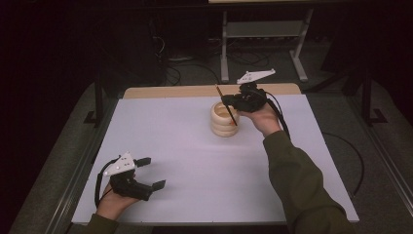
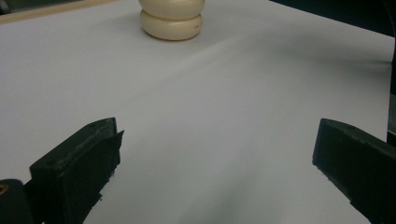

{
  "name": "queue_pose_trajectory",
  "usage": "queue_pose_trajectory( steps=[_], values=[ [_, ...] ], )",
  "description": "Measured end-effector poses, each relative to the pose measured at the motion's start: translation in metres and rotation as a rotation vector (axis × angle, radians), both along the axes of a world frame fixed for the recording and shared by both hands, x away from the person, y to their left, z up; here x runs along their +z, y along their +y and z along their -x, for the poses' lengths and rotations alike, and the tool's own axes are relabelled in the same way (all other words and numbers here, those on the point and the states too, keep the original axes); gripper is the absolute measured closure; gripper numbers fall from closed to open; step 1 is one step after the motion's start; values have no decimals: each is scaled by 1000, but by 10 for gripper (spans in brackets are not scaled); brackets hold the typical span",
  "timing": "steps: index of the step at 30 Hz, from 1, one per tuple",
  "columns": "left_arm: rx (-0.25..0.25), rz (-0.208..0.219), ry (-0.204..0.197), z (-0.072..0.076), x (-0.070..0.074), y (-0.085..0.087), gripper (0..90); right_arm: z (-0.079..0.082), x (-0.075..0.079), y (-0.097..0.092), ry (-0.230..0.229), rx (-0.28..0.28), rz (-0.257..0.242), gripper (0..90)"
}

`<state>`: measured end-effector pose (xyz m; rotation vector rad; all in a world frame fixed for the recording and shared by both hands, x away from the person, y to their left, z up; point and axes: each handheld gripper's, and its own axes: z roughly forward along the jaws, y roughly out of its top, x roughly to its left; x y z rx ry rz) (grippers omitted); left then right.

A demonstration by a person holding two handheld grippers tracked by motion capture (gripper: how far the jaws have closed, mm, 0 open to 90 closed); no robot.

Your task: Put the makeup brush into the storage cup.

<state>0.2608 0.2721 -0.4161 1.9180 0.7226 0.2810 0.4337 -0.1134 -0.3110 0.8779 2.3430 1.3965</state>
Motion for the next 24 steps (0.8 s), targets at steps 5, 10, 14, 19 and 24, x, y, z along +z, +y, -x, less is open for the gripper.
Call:
queue_pose_trajectory(
  steps=[5, 10, 14, 19, 24],
  values=[
    [-3, -7, 3, 0, 1, 1, 3, -4, 3, 5, -11, -7, -7, 830],
    [-3, -7, 0, 0, 0, 1, 3, -7, 5, 7, -11, -14, -20, 830],
    [-4, -1, -1, 0, 0, 0, 3, -11, 6, 10, -17, -24, -30, 830],
    [-2, -7, 1, 0, 1, 1, 3, -16, 7, 12, -17, -38, -39, 830],
    [2, 15, 4, 1, 0, 0, 3, -20, 8, 12, -20, -49, -45, 829]
  ],
)
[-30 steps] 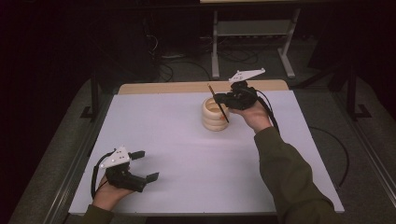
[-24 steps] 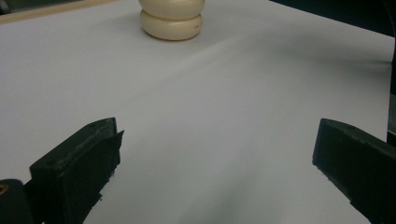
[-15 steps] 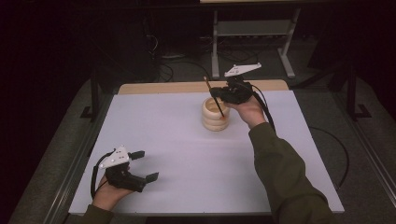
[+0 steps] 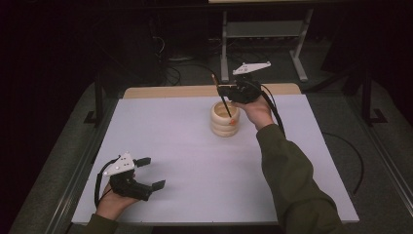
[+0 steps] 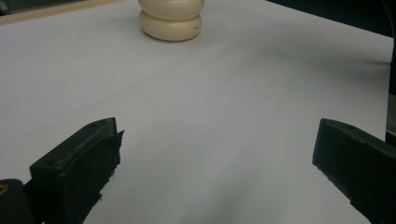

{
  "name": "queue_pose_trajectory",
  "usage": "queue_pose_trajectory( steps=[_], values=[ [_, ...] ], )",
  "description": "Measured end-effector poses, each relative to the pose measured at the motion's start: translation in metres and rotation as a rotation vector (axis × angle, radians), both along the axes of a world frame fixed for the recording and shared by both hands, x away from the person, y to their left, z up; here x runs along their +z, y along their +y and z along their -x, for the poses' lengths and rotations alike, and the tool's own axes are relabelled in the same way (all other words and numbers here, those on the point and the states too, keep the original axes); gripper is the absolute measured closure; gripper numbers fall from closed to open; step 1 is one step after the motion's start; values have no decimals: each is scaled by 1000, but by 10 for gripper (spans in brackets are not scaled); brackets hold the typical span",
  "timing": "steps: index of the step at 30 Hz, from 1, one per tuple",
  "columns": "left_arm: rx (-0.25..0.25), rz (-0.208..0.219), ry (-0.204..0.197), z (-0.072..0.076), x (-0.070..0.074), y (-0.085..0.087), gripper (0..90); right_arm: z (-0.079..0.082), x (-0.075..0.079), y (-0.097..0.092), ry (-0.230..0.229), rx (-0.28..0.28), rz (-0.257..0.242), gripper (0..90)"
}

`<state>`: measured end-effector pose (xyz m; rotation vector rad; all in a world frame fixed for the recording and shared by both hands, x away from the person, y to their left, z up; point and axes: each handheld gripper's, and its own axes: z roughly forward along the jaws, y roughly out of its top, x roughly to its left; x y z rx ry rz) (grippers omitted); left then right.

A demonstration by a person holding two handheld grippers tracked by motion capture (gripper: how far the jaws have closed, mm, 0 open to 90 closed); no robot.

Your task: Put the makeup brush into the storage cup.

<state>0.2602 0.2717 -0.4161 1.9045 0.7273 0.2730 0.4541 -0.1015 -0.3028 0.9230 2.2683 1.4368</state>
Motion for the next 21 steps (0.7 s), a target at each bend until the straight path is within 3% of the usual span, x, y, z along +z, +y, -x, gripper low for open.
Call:
queue_pose_trajectory(
  steps=[2, 7, 21],
  values=[
    [-8, -17, -5, -1, 0, 1, 3, -2, 1, 0, -4, -4, -1, 829],
    [2, 3, 2, 0, 0, 1, 3, -7, 5, 2, -19, -13, -20, 830],
    [-3, -5, -4, 0, 1, 3, 3, -18, 1, 11, -44, -21, -40, 829]
  ],
)
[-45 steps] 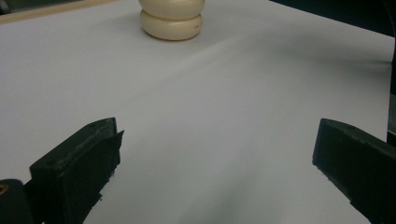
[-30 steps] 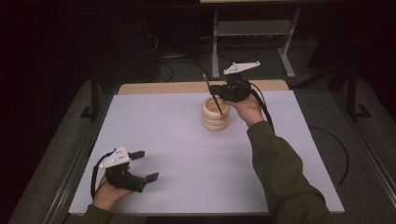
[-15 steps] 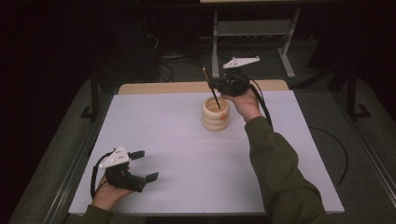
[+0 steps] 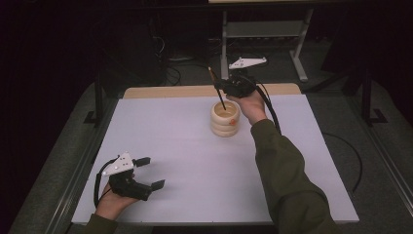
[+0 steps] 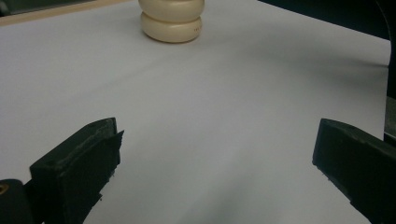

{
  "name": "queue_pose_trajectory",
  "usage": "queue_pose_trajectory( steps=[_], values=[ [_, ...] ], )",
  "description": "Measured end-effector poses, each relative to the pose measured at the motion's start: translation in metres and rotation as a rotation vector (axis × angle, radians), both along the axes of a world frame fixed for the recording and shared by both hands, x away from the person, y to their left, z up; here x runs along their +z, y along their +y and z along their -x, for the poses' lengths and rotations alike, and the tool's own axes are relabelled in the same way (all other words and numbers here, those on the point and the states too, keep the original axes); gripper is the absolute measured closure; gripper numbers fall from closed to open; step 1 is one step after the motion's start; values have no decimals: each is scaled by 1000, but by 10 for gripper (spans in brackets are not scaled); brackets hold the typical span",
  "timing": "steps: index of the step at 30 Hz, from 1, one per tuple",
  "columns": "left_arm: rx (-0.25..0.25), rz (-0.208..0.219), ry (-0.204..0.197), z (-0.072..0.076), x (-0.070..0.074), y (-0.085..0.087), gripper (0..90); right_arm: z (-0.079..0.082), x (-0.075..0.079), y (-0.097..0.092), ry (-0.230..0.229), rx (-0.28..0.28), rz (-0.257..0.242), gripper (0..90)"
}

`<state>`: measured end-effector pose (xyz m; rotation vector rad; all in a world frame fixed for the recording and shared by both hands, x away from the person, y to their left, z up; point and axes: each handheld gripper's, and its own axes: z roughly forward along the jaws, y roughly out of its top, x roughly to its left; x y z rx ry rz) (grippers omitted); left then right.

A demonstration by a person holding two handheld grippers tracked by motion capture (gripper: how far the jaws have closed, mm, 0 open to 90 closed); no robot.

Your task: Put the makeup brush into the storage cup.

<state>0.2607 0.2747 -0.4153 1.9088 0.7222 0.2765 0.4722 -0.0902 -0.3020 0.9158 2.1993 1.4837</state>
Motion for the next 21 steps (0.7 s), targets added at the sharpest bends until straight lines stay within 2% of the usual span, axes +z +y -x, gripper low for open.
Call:
queue_pose_trajectory(
  steps=[10, 15, 21],
  values=[
    [0, 0, -1, 0, 0, 0, 3, -6, -11, 6, 1, 4, -10, 830],
    [11, 18, 8, 1, 0, 0, 3, -7, -16, 11, -7, -1, 2, 829],
    [9, 9, 6, 1, 1, 1, 3, -9, -21, 15, -7, -3, 8, 829]
  ],
)
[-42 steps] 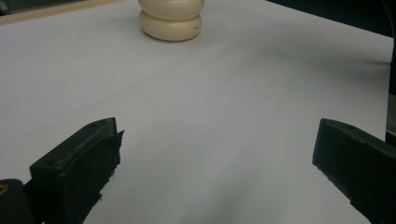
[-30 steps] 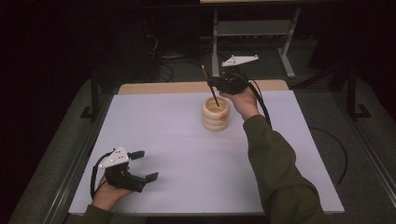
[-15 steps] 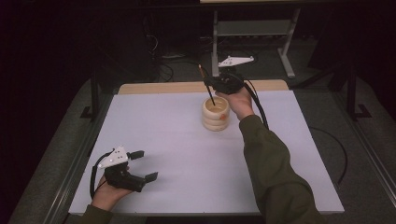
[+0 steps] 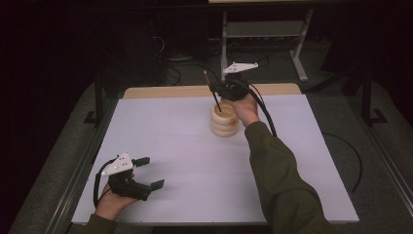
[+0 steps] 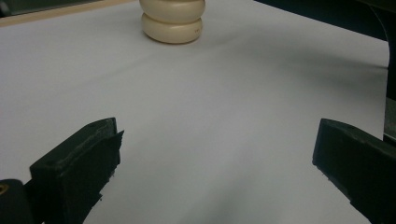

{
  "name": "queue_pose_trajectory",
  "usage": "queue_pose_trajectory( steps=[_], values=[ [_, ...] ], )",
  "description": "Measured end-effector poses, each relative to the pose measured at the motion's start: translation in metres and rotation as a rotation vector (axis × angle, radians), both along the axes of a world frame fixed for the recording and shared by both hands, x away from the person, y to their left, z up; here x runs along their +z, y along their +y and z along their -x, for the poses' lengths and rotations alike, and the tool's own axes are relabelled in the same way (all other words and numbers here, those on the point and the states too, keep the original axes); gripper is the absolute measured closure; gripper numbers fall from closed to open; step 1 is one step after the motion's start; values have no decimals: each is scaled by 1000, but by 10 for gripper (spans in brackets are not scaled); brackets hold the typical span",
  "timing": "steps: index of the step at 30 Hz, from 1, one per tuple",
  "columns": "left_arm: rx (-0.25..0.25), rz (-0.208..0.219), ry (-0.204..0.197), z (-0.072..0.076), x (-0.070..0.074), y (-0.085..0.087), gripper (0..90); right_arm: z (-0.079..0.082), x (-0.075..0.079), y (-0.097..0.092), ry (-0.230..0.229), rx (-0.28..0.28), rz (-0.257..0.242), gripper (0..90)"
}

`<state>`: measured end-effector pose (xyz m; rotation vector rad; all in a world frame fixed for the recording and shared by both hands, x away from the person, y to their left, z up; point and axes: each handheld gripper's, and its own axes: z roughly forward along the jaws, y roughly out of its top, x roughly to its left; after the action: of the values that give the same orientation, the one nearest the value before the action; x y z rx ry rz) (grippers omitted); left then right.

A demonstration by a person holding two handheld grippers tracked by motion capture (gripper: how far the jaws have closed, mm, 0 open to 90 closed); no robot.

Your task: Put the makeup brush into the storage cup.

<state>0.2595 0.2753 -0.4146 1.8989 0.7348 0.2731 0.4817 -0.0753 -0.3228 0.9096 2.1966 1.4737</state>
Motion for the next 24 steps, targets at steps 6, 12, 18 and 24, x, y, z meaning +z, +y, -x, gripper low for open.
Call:
queue_pose_trajectory(
  steps=[6, 12, 18, 24],
  values=[
    [-1, -1, -4, 0, 0, 0, 3, -2, -6, 2, 15, -6, 4, 829],
    [-1, -1, -6, 0, 0, 1, 3, -4, -11, 5, 23, -7, 18, 829],
    [-6, -13, -7, -1, 0, 2, 3, -6, -14, 5, 28, -9, 26, 829],
    [-5, -10, -6, -1, 0, 1, 3, -6, -17, 5, 38, -12, 40, 829]
  ],
)
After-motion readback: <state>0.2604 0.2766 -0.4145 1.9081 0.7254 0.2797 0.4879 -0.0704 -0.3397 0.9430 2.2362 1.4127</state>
